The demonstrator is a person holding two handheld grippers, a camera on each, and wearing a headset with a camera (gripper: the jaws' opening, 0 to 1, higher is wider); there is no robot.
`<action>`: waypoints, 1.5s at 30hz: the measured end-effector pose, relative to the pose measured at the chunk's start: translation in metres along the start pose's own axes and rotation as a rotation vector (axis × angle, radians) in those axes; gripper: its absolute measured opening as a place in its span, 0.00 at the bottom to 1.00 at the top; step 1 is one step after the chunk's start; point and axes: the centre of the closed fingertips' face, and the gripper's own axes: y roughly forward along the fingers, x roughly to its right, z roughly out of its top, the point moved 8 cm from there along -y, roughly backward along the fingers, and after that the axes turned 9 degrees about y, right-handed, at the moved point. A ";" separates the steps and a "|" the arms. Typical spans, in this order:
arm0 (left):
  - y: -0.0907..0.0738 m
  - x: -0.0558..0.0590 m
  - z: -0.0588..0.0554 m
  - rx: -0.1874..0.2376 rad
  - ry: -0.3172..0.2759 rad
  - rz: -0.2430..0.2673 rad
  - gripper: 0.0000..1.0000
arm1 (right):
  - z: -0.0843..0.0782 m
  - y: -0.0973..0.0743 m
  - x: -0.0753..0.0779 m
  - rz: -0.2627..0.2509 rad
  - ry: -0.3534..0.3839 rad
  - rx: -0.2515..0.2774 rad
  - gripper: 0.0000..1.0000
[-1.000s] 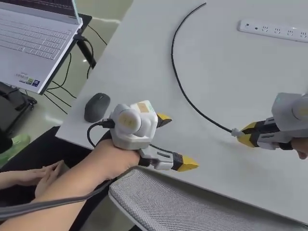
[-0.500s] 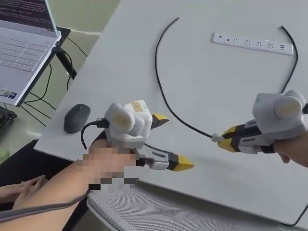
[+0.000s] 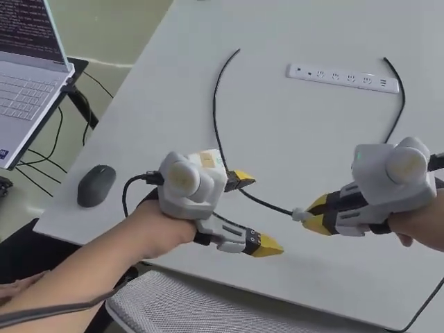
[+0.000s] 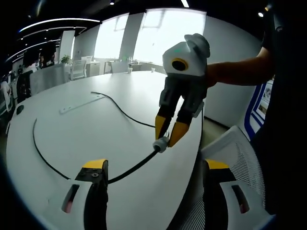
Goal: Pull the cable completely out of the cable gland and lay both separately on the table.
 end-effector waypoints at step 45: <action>0.023 0.023 0.012 0.079 -0.098 -0.189 0.24 | -0.003 -0.013 -0.033 0.030 -0.219 0.051 0.06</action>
